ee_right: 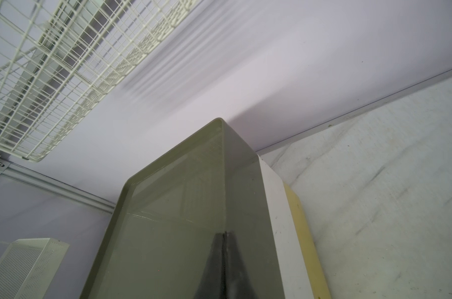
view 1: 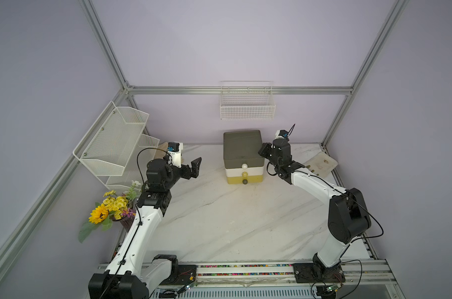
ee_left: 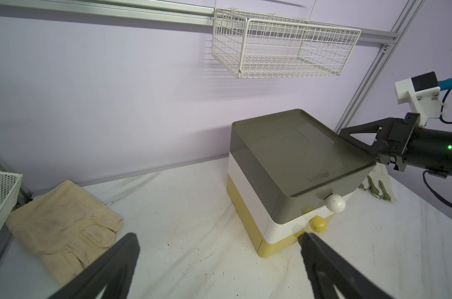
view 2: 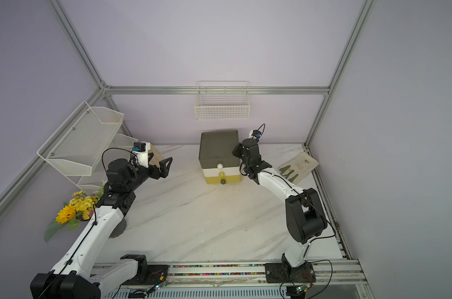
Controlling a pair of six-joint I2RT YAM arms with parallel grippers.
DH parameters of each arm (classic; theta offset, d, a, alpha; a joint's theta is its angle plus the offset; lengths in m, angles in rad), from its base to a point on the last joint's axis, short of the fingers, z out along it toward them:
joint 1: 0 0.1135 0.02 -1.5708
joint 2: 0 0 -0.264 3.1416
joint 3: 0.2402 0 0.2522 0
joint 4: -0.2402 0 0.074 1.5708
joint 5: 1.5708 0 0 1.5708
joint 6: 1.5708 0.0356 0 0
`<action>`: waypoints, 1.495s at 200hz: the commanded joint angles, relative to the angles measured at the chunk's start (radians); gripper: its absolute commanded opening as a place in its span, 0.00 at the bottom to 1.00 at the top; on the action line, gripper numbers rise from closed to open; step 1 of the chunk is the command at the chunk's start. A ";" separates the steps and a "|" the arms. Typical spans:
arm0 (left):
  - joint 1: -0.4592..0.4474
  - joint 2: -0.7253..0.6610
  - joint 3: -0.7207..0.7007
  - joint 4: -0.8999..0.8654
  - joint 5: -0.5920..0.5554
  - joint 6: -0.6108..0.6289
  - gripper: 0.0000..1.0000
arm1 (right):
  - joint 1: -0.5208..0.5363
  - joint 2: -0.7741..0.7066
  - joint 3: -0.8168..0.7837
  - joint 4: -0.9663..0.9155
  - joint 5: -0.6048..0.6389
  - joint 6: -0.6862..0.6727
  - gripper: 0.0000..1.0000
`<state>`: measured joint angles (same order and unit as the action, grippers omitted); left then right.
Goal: Take the sponge out of the drawer
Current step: Move the storage box to the center of the board.
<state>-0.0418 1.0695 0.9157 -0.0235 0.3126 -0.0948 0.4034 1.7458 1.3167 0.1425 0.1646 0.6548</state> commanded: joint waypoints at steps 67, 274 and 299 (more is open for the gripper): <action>-0.011 0.006 -0.005 0.035 0.010 -0.014 1.00 | -0.022 -0.033 -0.033 0.001 -0.039 0.004 0.23; -0.618 0.118 0.229 -0.246 -0.621 -0.187 1.00 | -0.214 -0.579 -0.381 -0.348 -0.160 -0.254 0.76; -0.749 0.227 0.315 -0.262 -0.724 -0.219 1.00 | -0.259 -0.621 -0.456 -0.344 -0.198 -0.242 0.76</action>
<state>-0.6914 1.2175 1.1484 -0.2470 -0.2432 -0.2359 0.1757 1.1629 0.9154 -0.1913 0.0261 0.4133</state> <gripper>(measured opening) 0.997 0.756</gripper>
